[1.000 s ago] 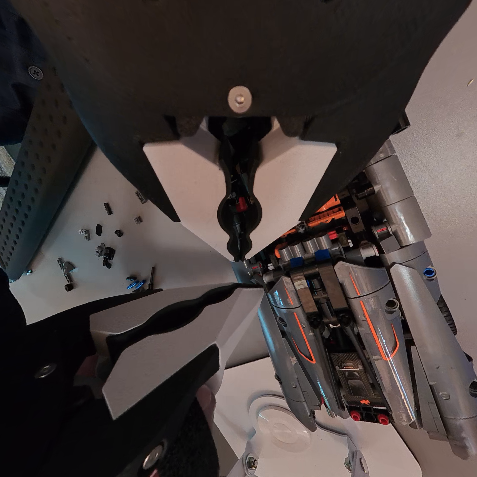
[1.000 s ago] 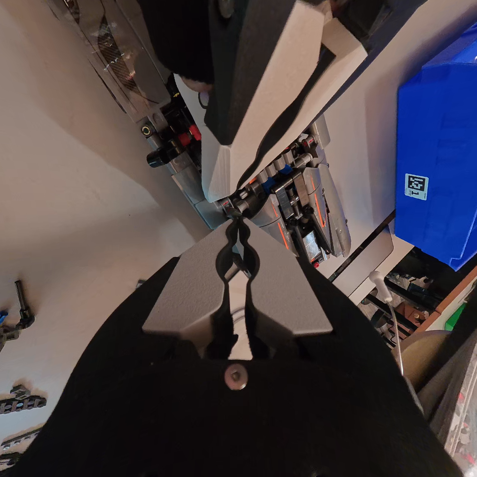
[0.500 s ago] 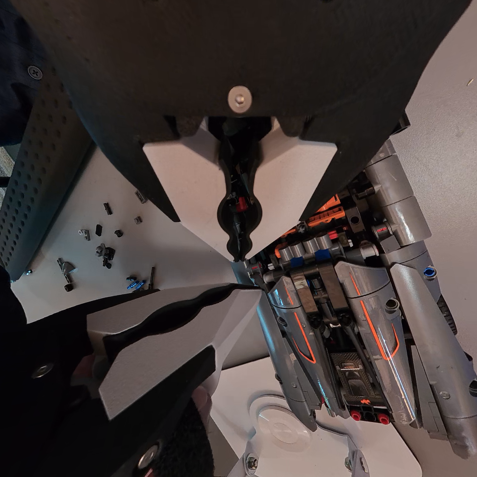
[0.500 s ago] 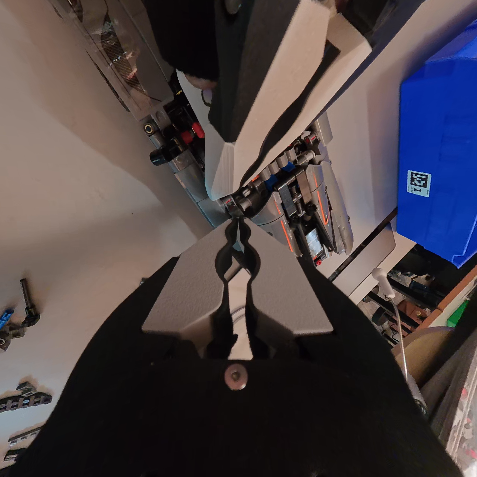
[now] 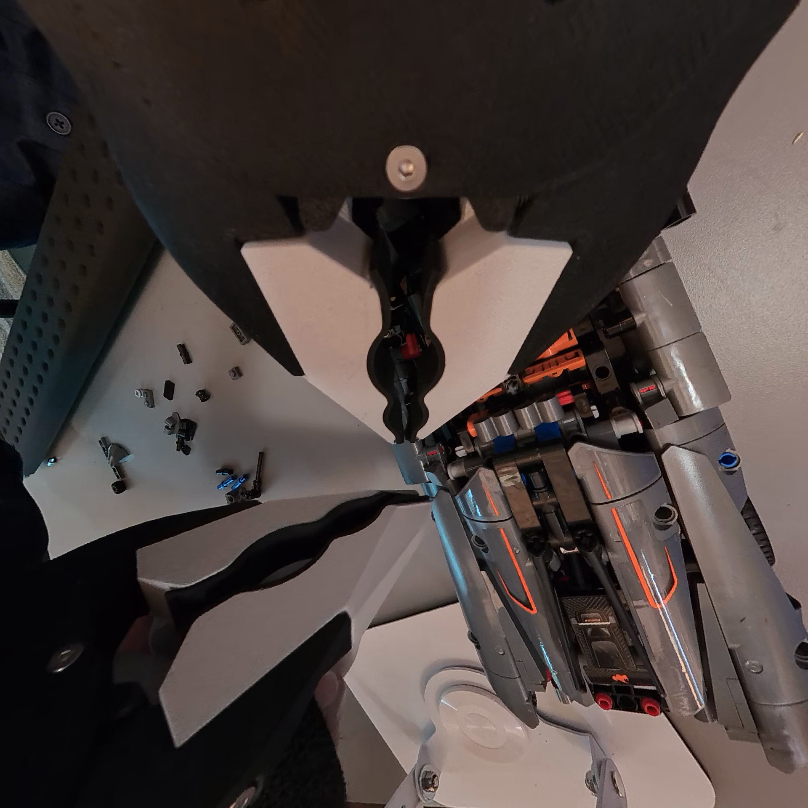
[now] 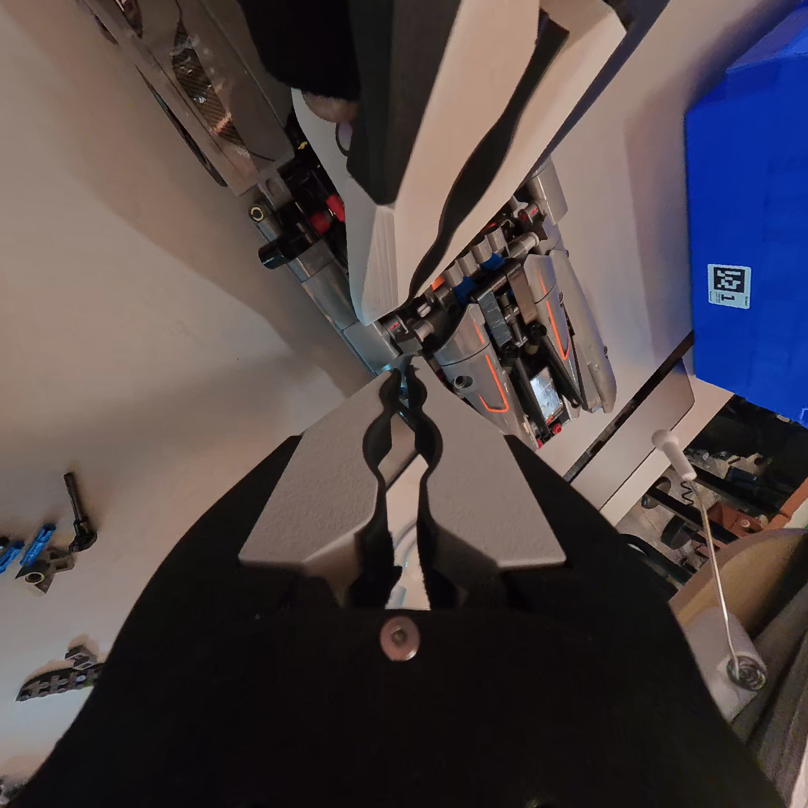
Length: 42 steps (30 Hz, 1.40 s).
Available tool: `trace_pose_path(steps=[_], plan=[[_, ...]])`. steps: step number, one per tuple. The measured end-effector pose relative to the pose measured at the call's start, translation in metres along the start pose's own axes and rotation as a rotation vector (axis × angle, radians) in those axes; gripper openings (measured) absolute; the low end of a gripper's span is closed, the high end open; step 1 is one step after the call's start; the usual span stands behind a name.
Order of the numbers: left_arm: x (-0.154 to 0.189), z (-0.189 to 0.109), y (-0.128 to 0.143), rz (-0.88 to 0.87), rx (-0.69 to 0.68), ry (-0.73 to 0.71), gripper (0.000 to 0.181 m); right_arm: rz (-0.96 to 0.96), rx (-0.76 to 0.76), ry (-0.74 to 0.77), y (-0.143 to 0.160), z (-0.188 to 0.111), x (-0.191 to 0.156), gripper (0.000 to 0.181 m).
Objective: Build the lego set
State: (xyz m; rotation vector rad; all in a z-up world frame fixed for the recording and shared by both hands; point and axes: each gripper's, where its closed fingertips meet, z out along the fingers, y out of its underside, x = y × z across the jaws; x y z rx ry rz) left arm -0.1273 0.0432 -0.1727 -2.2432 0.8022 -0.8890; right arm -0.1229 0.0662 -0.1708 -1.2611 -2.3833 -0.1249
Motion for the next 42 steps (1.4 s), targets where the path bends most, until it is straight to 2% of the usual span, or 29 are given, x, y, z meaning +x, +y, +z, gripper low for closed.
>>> trace_pose_path(steps=[15, 20, 25, 32, 42], plan=[[0.002, 0.0, 0.0, 0.015, -0.002, -0.001, 0.007, 0.314, 0.103, -0.05, 0.007, -0.01, -0.008, 0.017], [0.004, 0.0, 0.0, 0.03, -0.002, -0.002, 0.009, 0.288, 0.134, 0.055, 0.002, -0.007, -0.011, 0.028], [0.005, 0.001, 0.0, 0.042, -0.004, -0.006, 0.011, 0.202, 0.15, 0.199, -0.001, 0.002, -0.011, 0.053], [0.004, 0.001, 0.001, 0.038, -0.005, -0.006, 0.011, 0.071, 0.167, 0.383, -0.009, 0.007, -0.007, 0.049], [0.004, 0.0, 0.001, 0.033, -0.007, 0.0, 0.01, 0.035, 0.162, 0.45, -0.008, 0.014, -0.008, 0.042]])
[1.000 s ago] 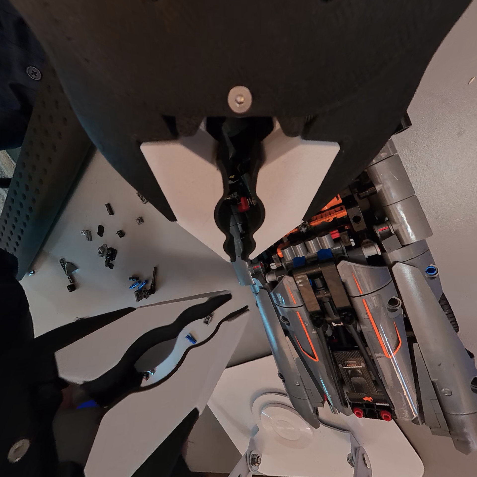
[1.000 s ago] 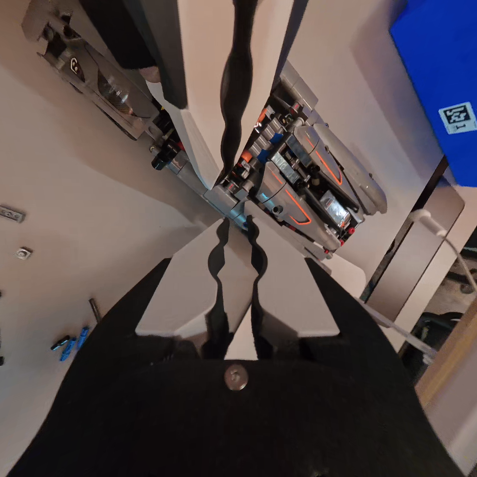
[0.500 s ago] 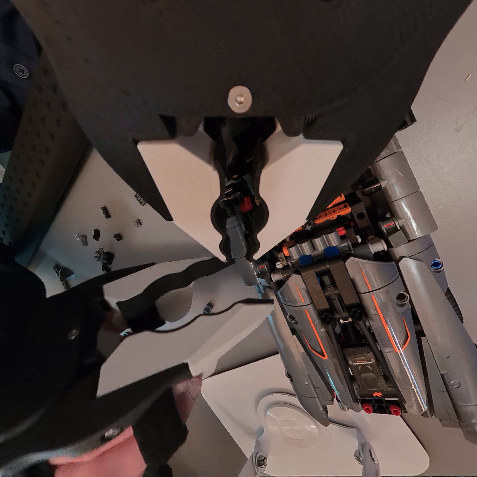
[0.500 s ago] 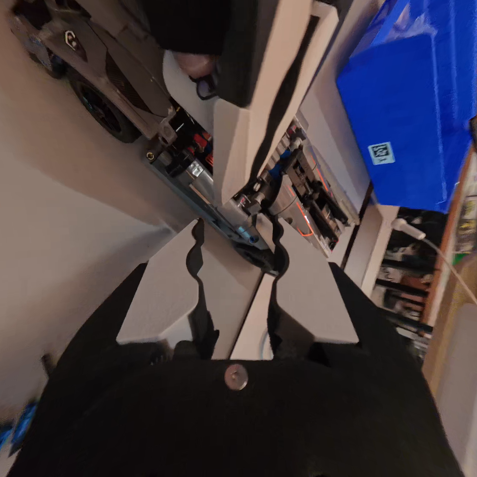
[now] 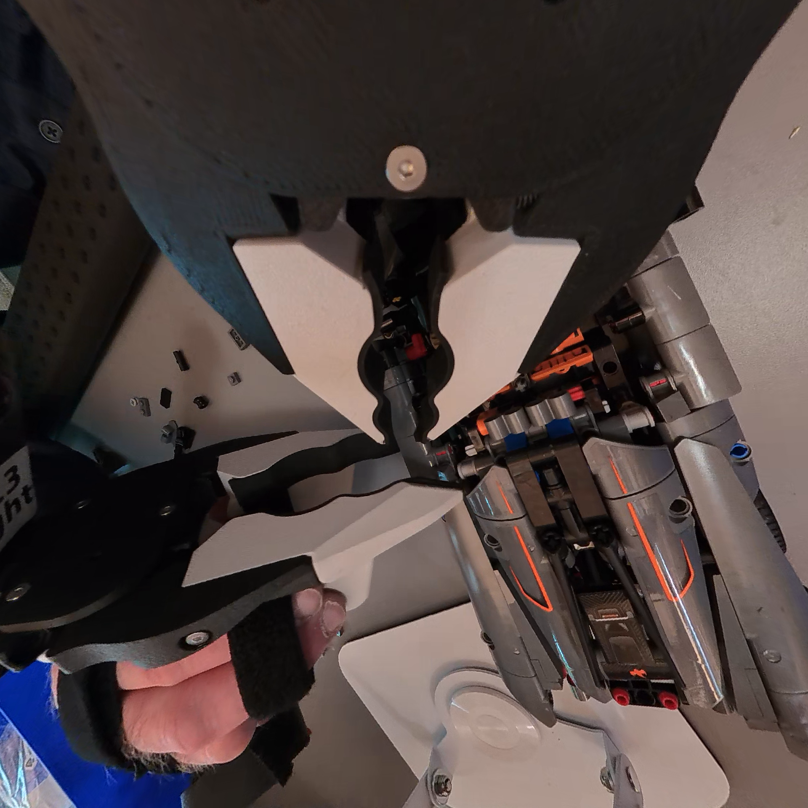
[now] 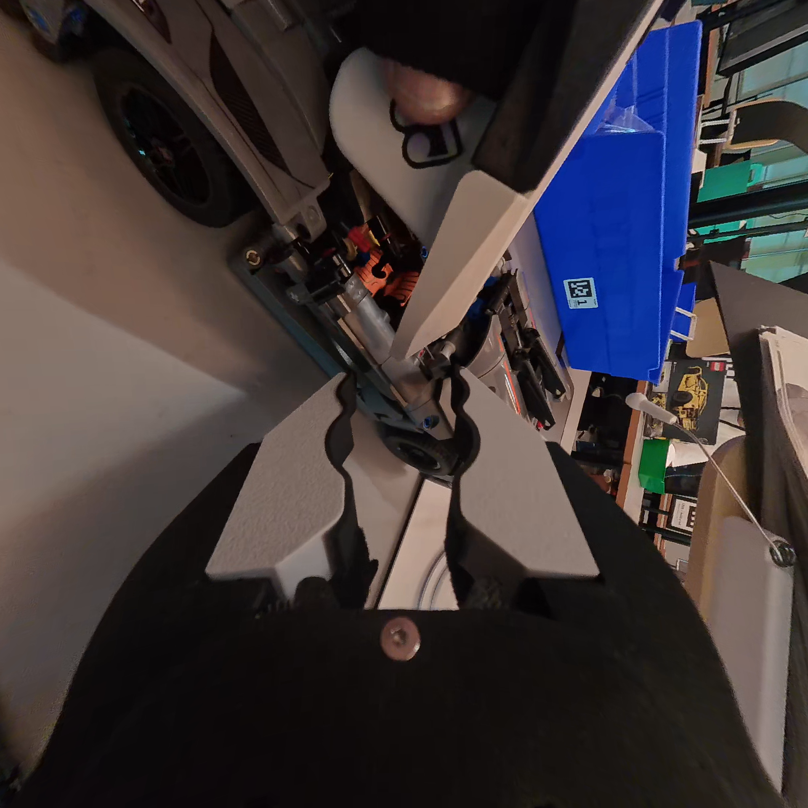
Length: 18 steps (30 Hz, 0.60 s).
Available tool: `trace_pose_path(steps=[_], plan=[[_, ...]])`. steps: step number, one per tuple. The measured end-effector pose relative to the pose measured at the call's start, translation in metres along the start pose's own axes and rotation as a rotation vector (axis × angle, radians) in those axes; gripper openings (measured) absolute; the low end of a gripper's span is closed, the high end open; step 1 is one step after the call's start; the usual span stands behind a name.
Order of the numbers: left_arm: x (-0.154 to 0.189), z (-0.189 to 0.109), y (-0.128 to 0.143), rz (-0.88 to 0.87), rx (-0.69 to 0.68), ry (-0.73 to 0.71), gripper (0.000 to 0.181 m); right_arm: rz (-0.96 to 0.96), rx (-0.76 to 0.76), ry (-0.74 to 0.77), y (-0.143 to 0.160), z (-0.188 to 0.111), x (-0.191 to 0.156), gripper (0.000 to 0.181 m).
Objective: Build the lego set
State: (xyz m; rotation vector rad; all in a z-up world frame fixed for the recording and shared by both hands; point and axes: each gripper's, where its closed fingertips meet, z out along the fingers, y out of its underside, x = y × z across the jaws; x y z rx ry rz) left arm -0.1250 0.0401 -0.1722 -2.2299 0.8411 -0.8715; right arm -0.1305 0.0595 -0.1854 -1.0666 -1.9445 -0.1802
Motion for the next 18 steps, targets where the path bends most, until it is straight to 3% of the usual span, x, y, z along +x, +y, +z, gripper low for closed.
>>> trace_pose_path(steps=[18], plan=[[0.0004, 0.0, -0.0002, 0.001, 0.003, 0.004, 0.01, -0.073, -0.044, 0.092, 0.0007, 0.0016, 0.0039, 0.042]])
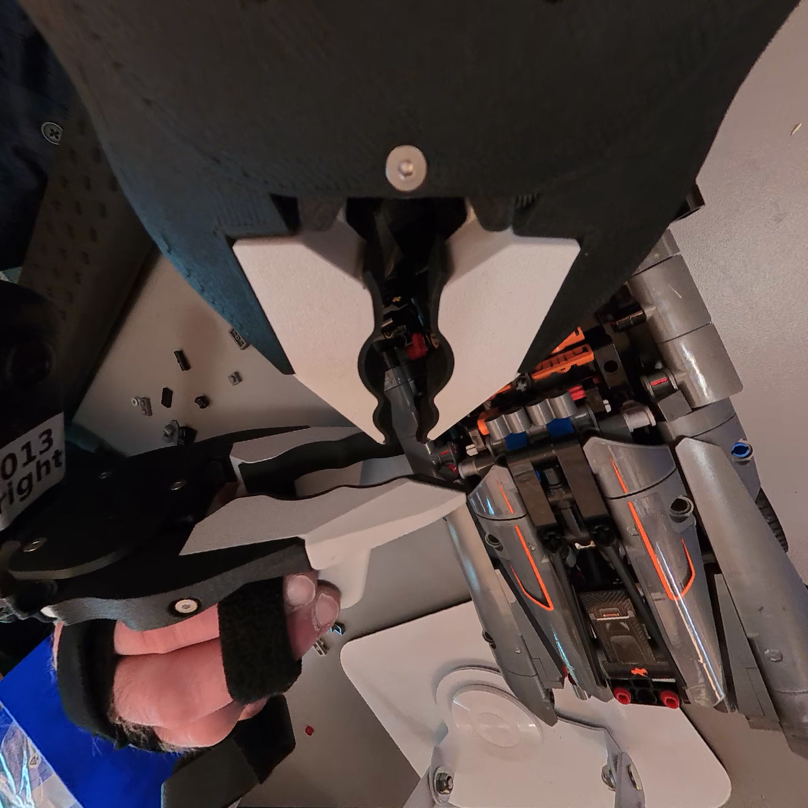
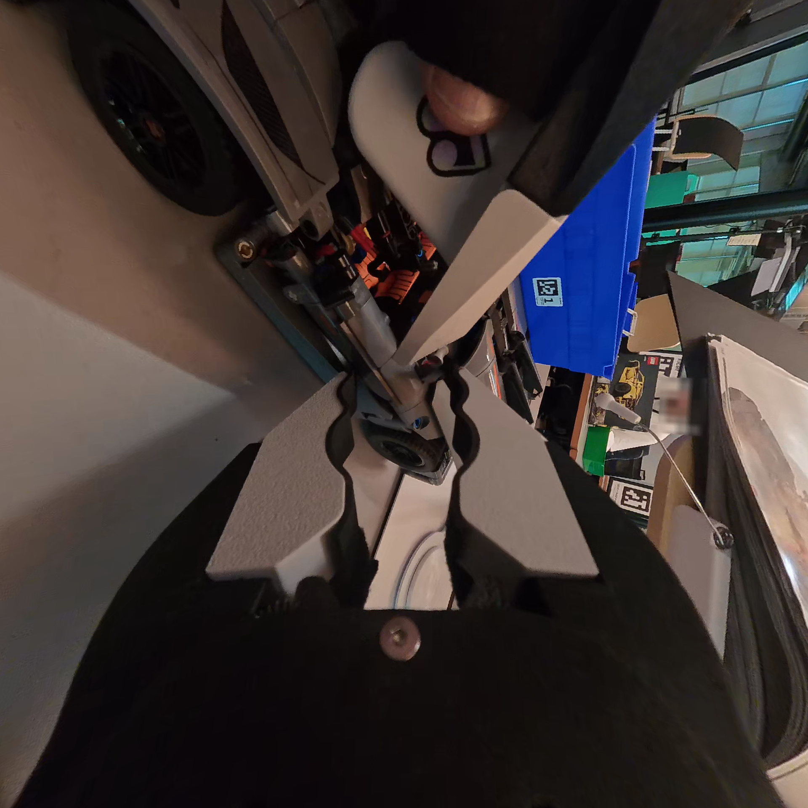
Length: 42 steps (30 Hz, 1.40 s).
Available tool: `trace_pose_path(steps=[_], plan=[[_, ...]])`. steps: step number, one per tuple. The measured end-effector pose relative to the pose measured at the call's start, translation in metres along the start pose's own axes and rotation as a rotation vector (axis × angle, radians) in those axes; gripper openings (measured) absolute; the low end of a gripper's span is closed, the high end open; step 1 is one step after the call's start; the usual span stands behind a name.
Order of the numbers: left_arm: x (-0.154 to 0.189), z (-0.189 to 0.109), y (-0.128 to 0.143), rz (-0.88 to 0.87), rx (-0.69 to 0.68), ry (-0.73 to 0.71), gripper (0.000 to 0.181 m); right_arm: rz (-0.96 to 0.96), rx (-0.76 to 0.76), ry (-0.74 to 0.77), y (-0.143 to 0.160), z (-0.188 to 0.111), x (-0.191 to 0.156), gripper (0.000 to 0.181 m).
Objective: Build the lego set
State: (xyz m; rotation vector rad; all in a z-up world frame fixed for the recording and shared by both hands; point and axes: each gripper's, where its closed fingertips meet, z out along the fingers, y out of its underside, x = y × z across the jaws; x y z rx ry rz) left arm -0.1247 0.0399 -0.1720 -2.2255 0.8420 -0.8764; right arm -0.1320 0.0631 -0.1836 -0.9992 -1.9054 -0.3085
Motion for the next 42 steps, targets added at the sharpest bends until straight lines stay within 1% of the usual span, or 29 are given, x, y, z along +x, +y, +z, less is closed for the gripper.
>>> trace_pose_path(steps=[10, 14, 16, 24, 33, 38, 42], plan=[[0.0003, -0.0001, 0.0002, 0.003, -0.001, 0.001, 0.01, 0.02, 0.007, 0.011, 0.0006, -0.0034, 0.0007, 0.043], [0.0002, -0.0001, 0.0002, 0.003, -0.001, 0.0, 0.01, 0.024, 0.015, 0.004, 0.0009, -0.0067, -0.0006, 0.036], [0.0002, -0.0002, 0.0002, 0.002, -0.001, 0.0, 0.01, 0.023, 0.019, 0.0, 0.0004, -0.0081, -0.0014, 0.031], [0.0002, -0.0003, 0.0005, 0.002, -0.002, 0.0, 0.009, 0.02, 0.02, -0.01, 0.0001, -0.0079, -0.0037, 0.025], [0.0008, -0.0001, 0.0005, 0.01, -0.002, -0.001, 0.01, 0.013, 0.014, -0.009, -0.0005, -0.0075, -0.0038, 0.026], [0.0034, 0.001, 0.0003, 0.043, -0.002, -0.005, 0.016, 0.012, 0.01, -0.007, 0.0001, -0.0067, -0.0036, 0.028], [0.0031, 0.0011, 0.0003, 0.042, -0.002, -0.007, 0.015, 0.013, 0.011, -0.004, 0.0, -0.0067, -0.0036, 0.028]])
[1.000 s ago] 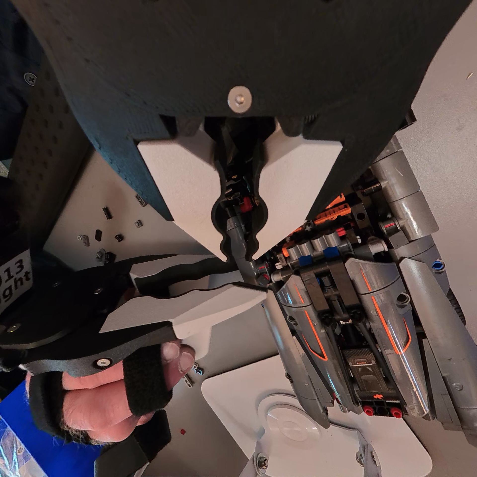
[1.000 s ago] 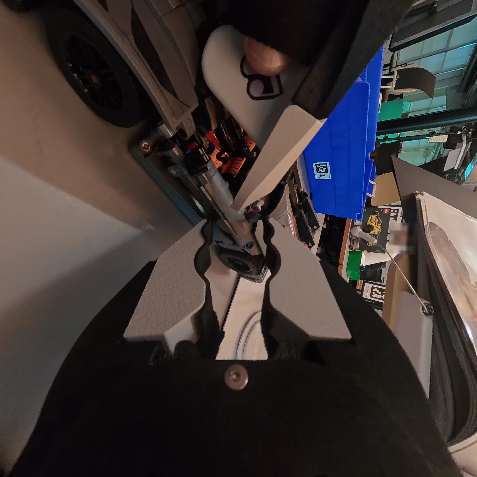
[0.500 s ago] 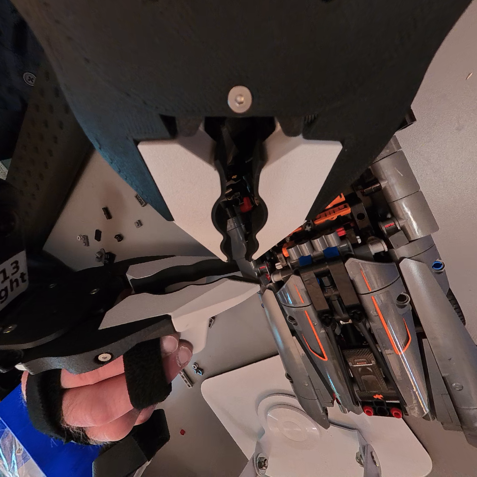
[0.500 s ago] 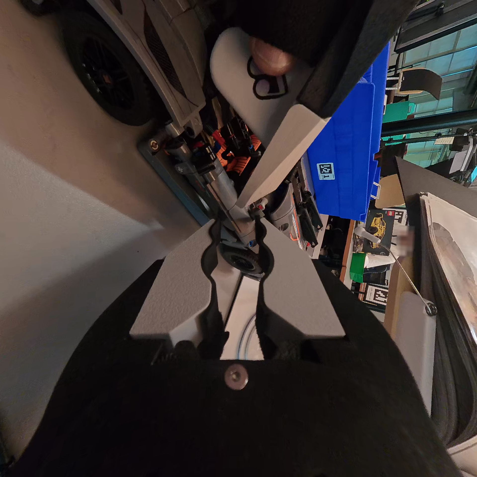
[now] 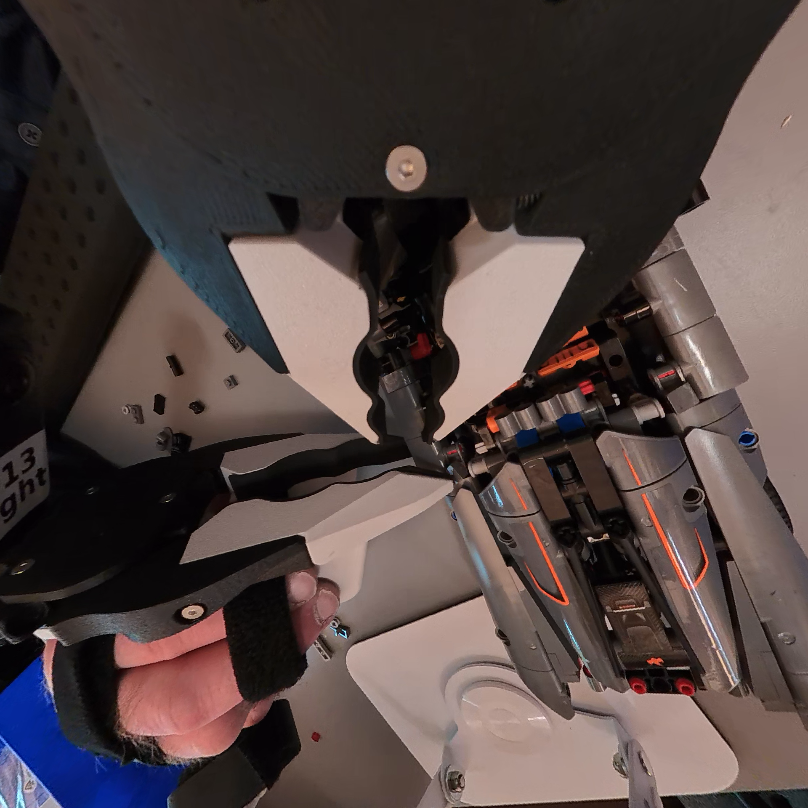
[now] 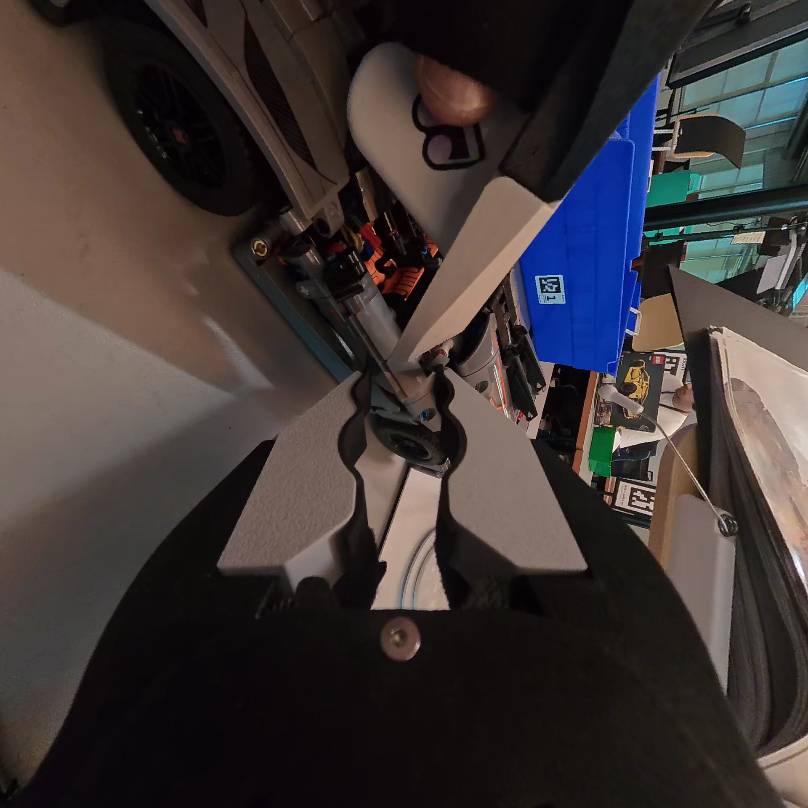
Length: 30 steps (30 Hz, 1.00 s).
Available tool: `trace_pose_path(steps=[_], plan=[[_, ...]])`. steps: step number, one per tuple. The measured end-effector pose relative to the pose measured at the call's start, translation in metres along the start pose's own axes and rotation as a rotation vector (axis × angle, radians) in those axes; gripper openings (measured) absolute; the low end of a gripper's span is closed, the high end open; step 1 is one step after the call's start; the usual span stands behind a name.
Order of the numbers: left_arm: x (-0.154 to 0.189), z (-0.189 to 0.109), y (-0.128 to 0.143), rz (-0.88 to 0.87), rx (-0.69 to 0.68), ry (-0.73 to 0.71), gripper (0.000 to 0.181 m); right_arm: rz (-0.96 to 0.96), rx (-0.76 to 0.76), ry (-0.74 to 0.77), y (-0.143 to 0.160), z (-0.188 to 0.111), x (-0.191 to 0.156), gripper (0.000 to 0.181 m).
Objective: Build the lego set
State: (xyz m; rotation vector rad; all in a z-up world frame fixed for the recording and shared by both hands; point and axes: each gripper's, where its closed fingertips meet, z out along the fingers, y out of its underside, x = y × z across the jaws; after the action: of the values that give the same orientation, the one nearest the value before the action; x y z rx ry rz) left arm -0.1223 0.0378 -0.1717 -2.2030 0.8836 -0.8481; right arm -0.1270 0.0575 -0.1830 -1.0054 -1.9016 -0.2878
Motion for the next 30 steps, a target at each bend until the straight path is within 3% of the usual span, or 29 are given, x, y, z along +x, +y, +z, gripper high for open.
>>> trace_pose_path(steps=[30], plan=[[0.0029, 0.0009, 0.0007, 0.02, -0.003, 0.001, 0.011, -0.043, -0.036, -0.021, -0.0008, 0.0011, -0.0004, 0.026]])
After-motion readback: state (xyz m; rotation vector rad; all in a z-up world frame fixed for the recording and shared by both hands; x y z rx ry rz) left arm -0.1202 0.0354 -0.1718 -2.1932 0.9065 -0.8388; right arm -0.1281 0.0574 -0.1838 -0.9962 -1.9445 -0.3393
